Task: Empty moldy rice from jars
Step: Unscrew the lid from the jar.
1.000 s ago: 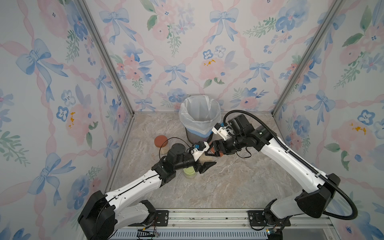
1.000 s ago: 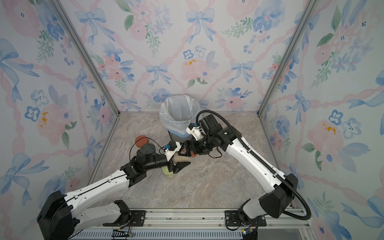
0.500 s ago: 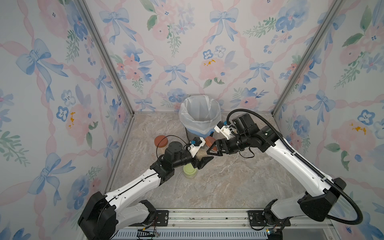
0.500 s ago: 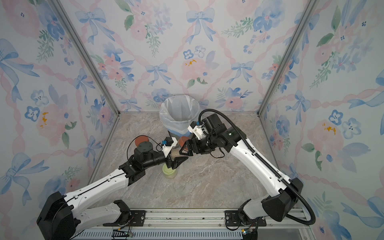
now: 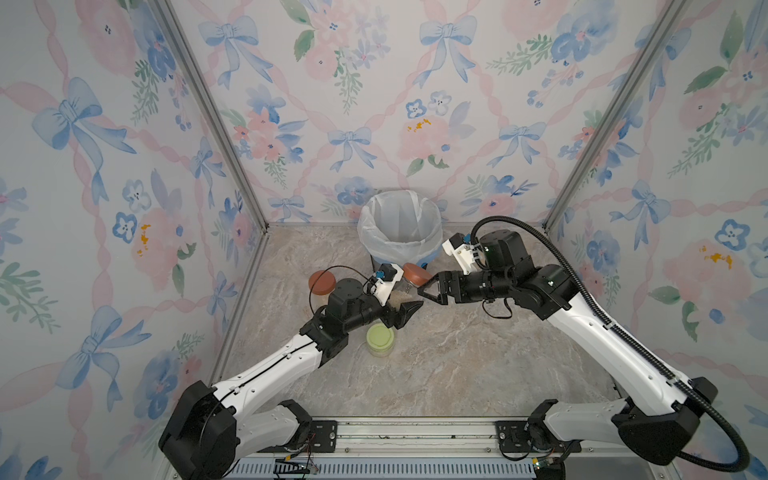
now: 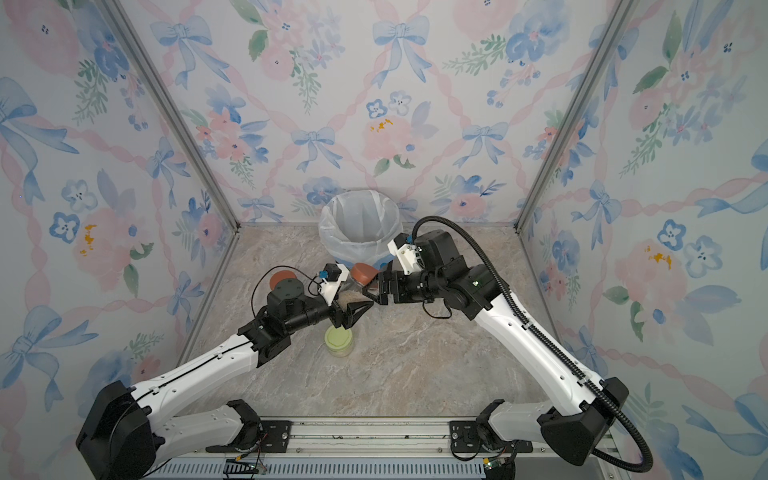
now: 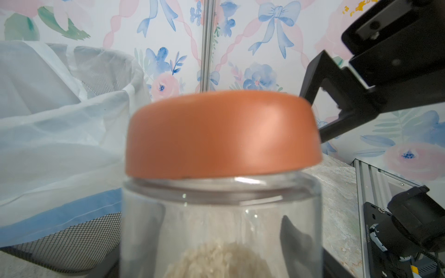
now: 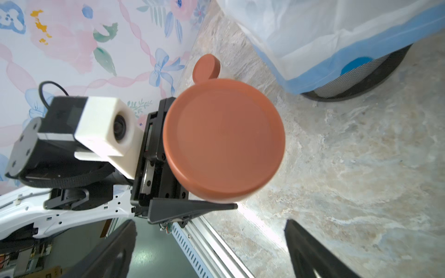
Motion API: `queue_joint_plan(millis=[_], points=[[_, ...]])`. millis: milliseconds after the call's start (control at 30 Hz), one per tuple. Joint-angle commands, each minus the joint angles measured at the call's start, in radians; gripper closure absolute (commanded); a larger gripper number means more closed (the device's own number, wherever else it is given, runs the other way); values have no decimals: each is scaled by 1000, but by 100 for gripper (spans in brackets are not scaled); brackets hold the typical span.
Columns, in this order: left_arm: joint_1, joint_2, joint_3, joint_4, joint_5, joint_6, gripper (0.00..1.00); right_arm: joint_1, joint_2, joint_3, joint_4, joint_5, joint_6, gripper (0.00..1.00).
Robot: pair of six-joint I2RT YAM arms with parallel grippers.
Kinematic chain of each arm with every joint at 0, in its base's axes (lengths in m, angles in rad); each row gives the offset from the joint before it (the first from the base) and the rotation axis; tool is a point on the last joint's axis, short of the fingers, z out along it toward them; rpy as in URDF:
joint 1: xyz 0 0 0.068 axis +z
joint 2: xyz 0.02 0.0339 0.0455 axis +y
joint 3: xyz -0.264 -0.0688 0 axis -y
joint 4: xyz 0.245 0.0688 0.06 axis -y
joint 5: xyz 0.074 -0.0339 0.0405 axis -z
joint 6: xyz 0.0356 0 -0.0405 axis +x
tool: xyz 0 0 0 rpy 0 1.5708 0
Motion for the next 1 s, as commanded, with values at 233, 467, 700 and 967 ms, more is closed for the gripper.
queue_joint_plan(millis=[233, 467, 700, 967], points=[[4, -3, 76, 120, -27, -57, 100, 70, -64, -66, 231, 331, 158, 3], [6, -5, 76, 120, -38, -64, 100, 75, -40, -70, 304, 368, 185, 3], [5, 0, 79, 121, -42, -70, 100, 82, 37, -15, 289, 365, 164, 3], [6, 9, 84, 121, -47, -77, 100, 84, 89, -10, 325, 346, 160, 3]])
